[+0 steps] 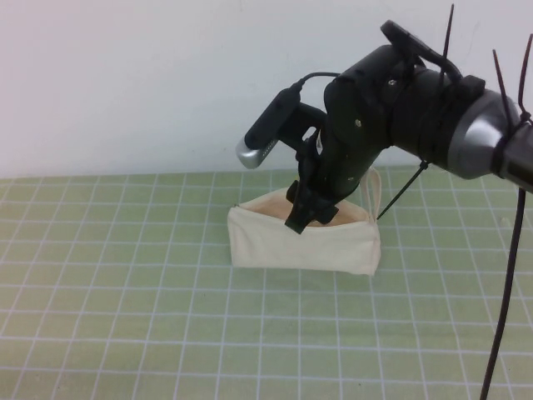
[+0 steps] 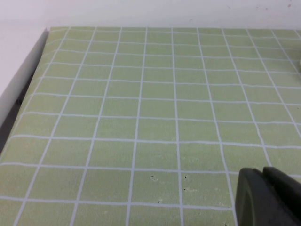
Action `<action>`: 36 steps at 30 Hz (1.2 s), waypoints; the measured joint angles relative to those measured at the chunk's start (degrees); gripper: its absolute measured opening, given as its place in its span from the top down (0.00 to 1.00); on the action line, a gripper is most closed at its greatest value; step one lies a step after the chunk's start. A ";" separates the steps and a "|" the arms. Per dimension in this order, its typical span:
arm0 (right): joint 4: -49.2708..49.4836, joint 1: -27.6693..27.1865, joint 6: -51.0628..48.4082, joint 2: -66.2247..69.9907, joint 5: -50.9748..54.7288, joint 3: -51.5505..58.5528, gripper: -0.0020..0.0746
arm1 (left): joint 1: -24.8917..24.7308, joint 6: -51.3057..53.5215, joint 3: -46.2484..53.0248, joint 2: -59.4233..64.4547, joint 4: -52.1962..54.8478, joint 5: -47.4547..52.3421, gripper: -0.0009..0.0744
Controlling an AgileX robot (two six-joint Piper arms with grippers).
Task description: Put eraser into pencil case
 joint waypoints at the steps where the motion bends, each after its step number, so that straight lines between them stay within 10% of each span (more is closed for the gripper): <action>1: -0.72 0.00 0.97 -0.02 0.39 -0.14 0.42 | 0.00 0.00 0.00 0.00 0.00 0.00 0.99; 5: -2.79 0.00 2.81 -0.02 6.83 -4.25 0.39 | 0.00 0.00 0.00 0.00 0.00 0.00 0.99; 13: -4.44 0.00 0.21 -2.40 17.21 -15.73 0.89 | 0.00 0.00 0.00 0.00 0.00 0.00 0.99; 19: -1.97 0.00 -3.18 -11.10 17.21 -14.18 0.96 | 0.00 0.00 0.00 0.00 0.00 0.00 0.99; 36: 5.22 0.00 -1.43 -55.70 -10.52 46.05 0.97 | 0.00 0.00 0.00 0.00 0.00 0.00 0.99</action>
